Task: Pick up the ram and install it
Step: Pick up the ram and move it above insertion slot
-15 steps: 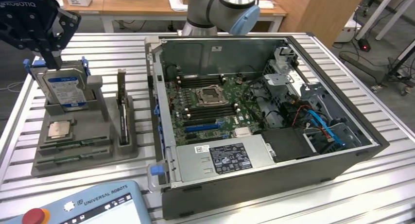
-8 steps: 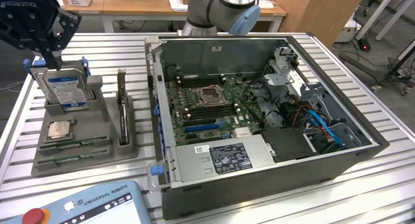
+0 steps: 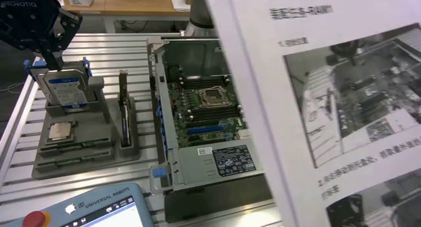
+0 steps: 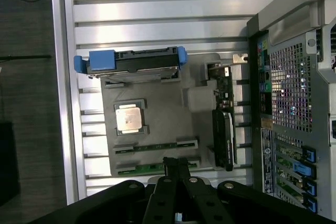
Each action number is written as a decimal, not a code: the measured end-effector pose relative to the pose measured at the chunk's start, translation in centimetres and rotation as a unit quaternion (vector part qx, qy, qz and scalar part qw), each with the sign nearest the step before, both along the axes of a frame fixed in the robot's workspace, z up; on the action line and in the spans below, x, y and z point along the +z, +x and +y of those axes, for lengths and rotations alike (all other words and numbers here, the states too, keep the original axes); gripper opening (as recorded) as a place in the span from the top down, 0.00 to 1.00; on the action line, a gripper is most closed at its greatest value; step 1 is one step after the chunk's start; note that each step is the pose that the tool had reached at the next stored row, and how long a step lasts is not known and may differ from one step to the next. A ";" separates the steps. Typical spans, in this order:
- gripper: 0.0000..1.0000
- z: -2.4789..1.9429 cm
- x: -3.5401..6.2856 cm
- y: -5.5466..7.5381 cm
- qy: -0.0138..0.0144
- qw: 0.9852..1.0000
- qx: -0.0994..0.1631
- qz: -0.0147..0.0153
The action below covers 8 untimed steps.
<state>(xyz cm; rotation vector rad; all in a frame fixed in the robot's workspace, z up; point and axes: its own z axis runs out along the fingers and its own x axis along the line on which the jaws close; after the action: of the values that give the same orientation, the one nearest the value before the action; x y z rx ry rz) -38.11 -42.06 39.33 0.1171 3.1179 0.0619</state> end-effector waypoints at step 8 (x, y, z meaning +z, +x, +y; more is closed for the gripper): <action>0.90 0.00 0.22 0.0 0.000 1.000 0.000 0.000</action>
<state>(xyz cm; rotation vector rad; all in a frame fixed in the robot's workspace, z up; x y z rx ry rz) -38.11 -42.06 39.54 0.1171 3.1179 0.0621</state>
